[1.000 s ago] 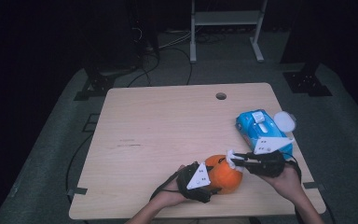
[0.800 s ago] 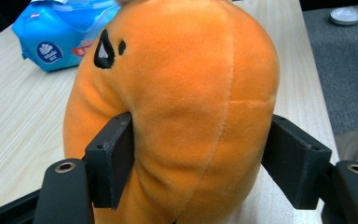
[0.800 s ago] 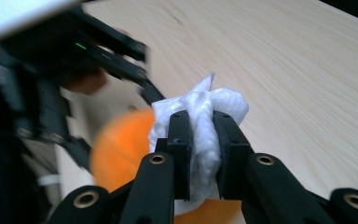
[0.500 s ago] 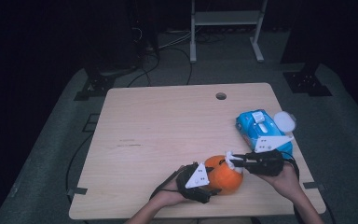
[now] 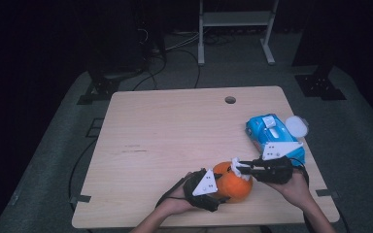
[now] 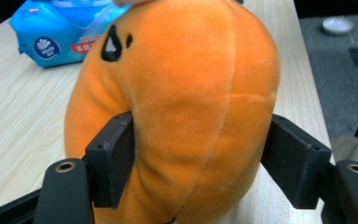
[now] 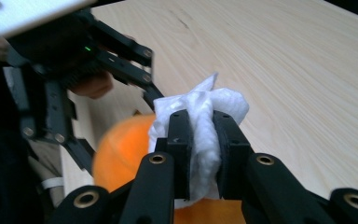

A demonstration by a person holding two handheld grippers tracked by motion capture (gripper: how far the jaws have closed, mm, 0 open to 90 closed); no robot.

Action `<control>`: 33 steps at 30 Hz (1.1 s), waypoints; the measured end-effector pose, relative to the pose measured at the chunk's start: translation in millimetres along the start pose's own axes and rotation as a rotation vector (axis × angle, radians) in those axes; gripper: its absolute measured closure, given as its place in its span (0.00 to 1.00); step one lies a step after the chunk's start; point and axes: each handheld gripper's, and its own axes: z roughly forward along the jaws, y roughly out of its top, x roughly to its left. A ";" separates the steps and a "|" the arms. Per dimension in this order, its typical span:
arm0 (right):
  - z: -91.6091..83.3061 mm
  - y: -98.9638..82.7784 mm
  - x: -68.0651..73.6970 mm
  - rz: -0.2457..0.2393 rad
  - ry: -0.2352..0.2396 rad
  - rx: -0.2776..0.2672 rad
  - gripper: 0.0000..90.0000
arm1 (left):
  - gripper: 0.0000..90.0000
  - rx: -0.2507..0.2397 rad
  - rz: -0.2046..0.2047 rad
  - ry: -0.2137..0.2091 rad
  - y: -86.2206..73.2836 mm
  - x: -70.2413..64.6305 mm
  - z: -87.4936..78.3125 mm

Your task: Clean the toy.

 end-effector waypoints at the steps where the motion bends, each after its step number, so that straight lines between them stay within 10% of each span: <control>1: -2.7 -8.1 -10.0 0.036 -0.015 -0.002 0.86 | 0.33 -0.006 -0.014 0.000 -0.3 1.8 -0.7; 9: -10.7 -19.1 -12.9 0.058 -0.054 0.011 0.86 | 0.34 -0.063 -0.207 -0.016 -8.0 24.5 -6.7; 19: 4.6 12.8 26.4 -0.101 -0.030 0.003 0.86 | 0.33 -0.067 -0.244 0.013 -6.1 24.0 -4.8; 27: -7.7 1.7 8.9 -0.053 -0.086 -0.004 0.86 | 0.33 -0.094 -0.273 0.011 -5.3 29.0 -6.5; 33: 3.4 13.1 26.8 -0.096 -0.044 -0.015 0.86 | 0.32 -0.071 -0.223 0.034 1.2 20.7 -3.3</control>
